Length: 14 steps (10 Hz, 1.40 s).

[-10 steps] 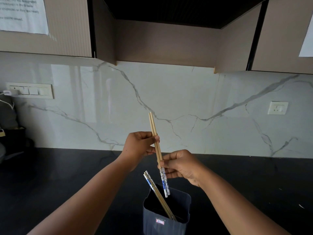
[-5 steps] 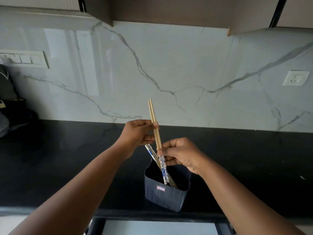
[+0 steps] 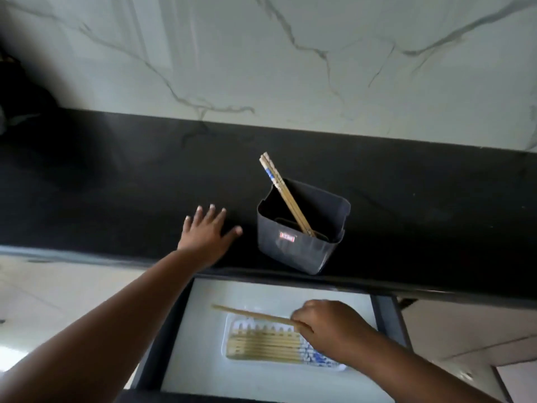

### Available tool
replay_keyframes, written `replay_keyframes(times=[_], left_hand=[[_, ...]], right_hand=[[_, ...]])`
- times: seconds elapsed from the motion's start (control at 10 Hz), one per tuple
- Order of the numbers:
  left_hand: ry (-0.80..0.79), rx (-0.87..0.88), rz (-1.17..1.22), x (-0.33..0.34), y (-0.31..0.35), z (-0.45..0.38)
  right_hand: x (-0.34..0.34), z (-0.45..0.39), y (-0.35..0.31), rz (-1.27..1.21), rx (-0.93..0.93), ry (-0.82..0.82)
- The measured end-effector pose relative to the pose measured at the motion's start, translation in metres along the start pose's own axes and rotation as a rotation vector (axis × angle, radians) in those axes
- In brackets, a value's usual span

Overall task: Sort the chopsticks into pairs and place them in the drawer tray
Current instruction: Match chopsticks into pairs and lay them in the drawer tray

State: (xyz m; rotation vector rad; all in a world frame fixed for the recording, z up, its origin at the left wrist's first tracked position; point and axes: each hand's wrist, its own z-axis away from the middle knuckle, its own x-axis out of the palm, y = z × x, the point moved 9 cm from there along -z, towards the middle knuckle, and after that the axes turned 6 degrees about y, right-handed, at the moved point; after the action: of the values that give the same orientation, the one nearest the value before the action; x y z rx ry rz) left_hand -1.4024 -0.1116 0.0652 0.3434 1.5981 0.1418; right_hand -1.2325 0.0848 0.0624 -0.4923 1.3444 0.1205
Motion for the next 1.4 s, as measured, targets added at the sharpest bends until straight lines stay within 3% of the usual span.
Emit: replay_keyframes(times=[0.1,0.2,0.6,1.0,1.1,1.2,1.3,1.4], left_hand=[[0.024,0.025,-0.134,0.026,-0.006,0.017],[0.044,0.033,-0.137,0.023,-0.009,0.014],[0.06,0.047,-0.144,0.022,-0.008,0.014],[0.064,0.052,-0.143,0.023,-0.009,0.013],[0.062,0.057,-0.14,0.024,-0.009,0.013],[0.042,0.068,-0.138,0.026,-0.009,0.012],[0.017,0.064,-0.152,0.027,-0.009,0.011],[-0.001,0.052,-0.155,0.027,-0.008,0.011]], right_hand=[[0.059,0.01,0.018,0.195,0.054,-0.16],[0.09,0.004,0.031,0.266,0.105,-0.189],[0.09,-0.017,0.025,0.328,0.118,0.092],[0.112,-0.014,0.038,0.363,0.157,-0.055],[0.097,-0.009,0.031,0.382,0.171,-0.161],[0.074,-0.016,0.02,0.287,0.154,-0.136],[0.016,-0.022,-0.005,0.181,0.133,-0.025],[-0.068,-0.027,-0.036,-0.001,0.076,0.188]])
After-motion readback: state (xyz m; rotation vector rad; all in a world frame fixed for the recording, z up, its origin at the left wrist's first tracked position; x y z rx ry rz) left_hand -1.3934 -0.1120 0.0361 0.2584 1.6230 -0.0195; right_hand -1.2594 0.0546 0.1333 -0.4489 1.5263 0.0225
